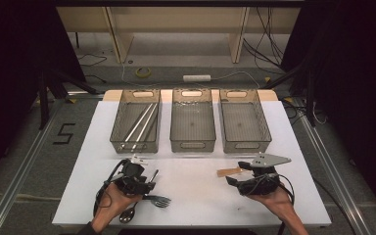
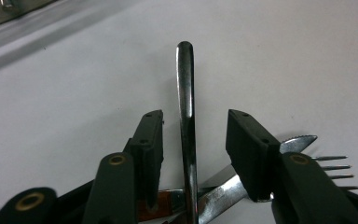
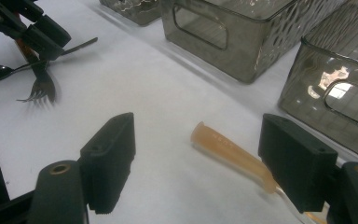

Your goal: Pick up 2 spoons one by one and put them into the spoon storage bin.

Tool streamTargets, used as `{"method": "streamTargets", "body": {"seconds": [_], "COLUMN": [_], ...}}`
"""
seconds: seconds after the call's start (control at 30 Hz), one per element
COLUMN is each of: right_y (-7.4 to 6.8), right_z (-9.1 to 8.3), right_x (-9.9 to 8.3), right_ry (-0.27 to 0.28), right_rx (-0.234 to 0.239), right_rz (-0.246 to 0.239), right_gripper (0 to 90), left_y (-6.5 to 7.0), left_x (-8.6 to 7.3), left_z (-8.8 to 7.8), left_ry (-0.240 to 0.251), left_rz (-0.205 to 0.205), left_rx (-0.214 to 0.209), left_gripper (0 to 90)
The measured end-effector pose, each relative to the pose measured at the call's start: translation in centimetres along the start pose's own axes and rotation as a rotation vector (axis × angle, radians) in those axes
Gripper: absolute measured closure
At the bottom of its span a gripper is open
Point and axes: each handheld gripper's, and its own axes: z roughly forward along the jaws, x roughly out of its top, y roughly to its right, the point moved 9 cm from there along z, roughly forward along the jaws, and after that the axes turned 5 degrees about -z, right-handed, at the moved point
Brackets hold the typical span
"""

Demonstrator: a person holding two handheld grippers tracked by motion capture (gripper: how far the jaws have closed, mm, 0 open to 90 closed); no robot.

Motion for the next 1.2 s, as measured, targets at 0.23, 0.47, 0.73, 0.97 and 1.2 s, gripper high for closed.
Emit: {"method": "streamTargets", "body": {"seconds": [0.23,0.47,0.73,0.97,1.2], "right_y": [-0.26,-0.26,-0.27,-0.22,-0.15], "right_z": [0.05,0.09,0.04,0.03,-0.02], "right_x": [0.12,0.10,0.12,0.13,0.13], "right_ry": [-0.002,-0.005,-0.003,-0.002,-0.002], "right_rx": [0.001,0.000,-0.002,-0.006,-0.008], "right_rz": [-0.009,-0.012,-0.012,-0.014,-0.007], "right_gripper": [28.4,28.6,28.7,28.9,28.9], "left_y": [-0.45,-0.27,-0.25,0.04,0.42], "left_x": [-0.36,-0.67,-0.79,-0.92,-0.95], "left_z": [0.30,0.87,0.93,0.86,0.57], "left_ry": [-0.029,-0.060,-0.072,-0.078,-0.078], "left_rz": [-0.004,0.007,0.019,0.025,0.026], "left_rx": [0.006,-0.001,0.008,-0.011,-0.051], "left_gripper": [63.6,68.4,76.6,82.3,83.2]}}
